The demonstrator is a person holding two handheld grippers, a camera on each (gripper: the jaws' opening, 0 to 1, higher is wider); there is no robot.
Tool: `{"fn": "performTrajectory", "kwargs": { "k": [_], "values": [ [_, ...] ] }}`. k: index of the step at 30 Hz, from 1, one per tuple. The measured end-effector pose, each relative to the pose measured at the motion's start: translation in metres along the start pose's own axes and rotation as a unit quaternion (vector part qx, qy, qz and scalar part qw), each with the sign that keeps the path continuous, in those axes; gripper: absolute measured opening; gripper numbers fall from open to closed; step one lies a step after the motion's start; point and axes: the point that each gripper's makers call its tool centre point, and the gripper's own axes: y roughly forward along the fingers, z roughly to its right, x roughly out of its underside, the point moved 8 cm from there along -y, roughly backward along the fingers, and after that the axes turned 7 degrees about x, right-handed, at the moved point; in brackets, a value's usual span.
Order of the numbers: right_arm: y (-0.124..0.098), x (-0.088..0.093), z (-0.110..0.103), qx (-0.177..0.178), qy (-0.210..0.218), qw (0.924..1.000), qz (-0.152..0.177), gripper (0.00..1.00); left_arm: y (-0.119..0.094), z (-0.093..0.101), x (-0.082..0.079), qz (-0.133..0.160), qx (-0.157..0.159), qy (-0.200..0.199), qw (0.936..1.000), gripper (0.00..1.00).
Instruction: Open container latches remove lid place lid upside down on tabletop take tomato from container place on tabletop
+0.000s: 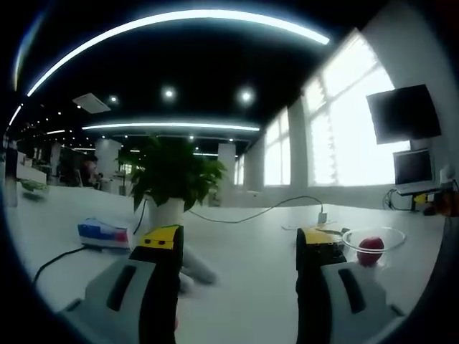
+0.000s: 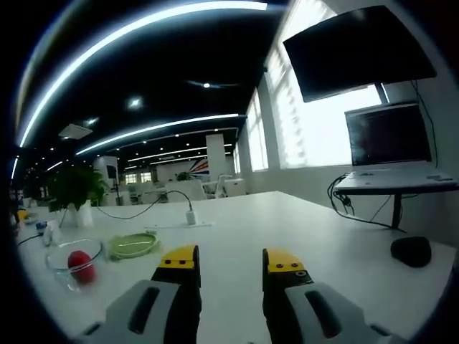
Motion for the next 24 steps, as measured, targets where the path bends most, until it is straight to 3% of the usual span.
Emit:
{"fn": "performTrajectory", "kwargs": {
  "k": [11,24],
  "values": [
    [0.001,0.003,0.005,0.005,-0.001,1.0,-0.003,0.29,-0.001,-0.002,0.008,-0.006,-0.001,-0.005,1.0,0.56],
    [-0.001,-0.002,-0.008,-0.035,-0.009,0.9993,-0.005,0.31,-0.001,0.003,0.009,-0.011,0.01,-0.007,0.9999,0.57]
  ]
}}
